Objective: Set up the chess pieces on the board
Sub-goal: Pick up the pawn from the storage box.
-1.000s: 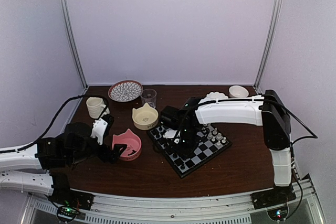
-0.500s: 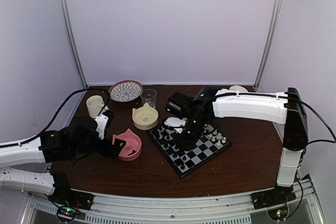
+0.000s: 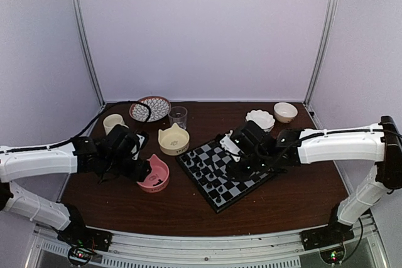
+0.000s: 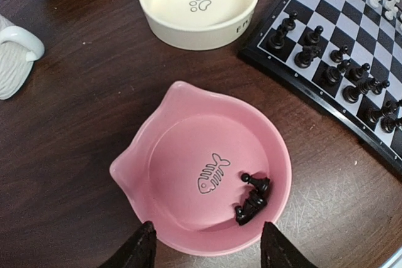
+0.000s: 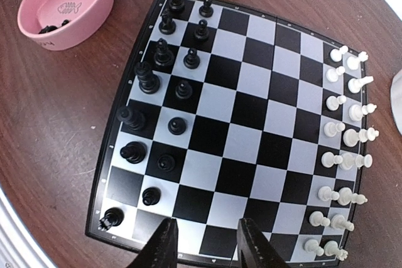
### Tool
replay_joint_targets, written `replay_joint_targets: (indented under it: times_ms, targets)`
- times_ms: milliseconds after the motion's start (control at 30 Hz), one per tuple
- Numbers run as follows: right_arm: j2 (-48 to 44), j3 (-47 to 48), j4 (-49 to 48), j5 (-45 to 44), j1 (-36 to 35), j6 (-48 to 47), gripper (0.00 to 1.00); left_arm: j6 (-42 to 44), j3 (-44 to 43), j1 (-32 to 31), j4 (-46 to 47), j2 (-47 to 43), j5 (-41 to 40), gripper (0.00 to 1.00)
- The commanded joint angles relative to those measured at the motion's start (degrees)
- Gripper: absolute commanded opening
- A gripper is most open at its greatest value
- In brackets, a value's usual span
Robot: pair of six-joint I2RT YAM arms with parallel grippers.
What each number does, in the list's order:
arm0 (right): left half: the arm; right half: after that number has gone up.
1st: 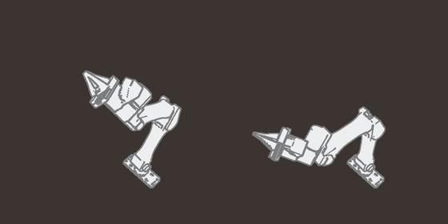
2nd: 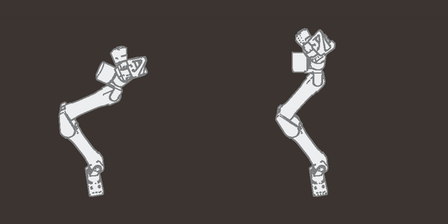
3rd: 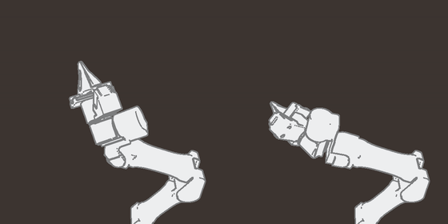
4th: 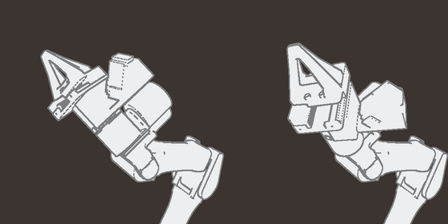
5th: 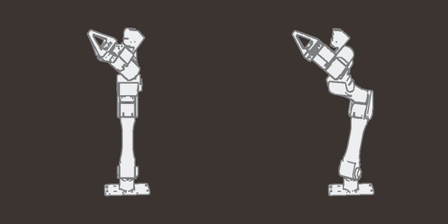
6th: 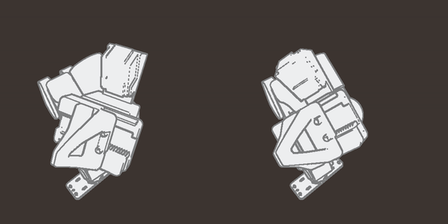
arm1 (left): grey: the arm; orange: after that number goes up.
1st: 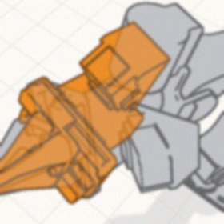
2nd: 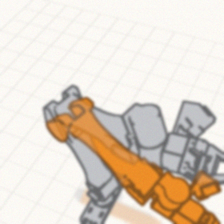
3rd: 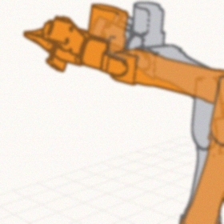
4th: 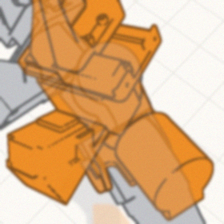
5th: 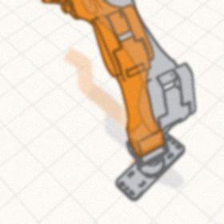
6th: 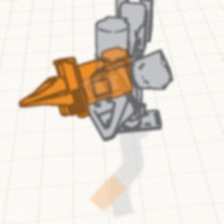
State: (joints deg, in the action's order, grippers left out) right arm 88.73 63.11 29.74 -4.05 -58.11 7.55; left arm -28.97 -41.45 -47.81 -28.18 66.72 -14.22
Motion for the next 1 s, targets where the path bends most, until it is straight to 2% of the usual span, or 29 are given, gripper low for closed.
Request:
replay_joint_targets:
  times_ms: [0, 233, 433, 767, 967]
  targets:
    - [-4.3, -7.6, -18.7, -5.2, 0.2, 2.1, 0.36, 3.0, -4.3, 0.9, -0.3, 5.5, 3.5, 0.57]
    - [-7.3, -15.6, -29.4, -8.2, 0.2, 2.3, 0.36, 4.7, -10.1, 1.9, 0.0, 17.1, 7.4, 0.53]
    - [-8.9, -16.8, -29.6, -10.3, 0.2, 1.9, 0.36, 5.4, -13.9, 2.1, -0.5, 25.0, 10.3, 0.54]
    - [-11.3, -17.7, -29.6, -10.3, 0.2, 2.2, 0.36, 5.3, -16.6, 2.1, -2.9, 30.6, 12.0, 0.53]
    - [-12.5, -18.2, -29.6, -10.5, 0.2, 2.2, 0.36, 4.8, -18.2, 2.1, -5.7, 33.1, 8.8, 0.41]
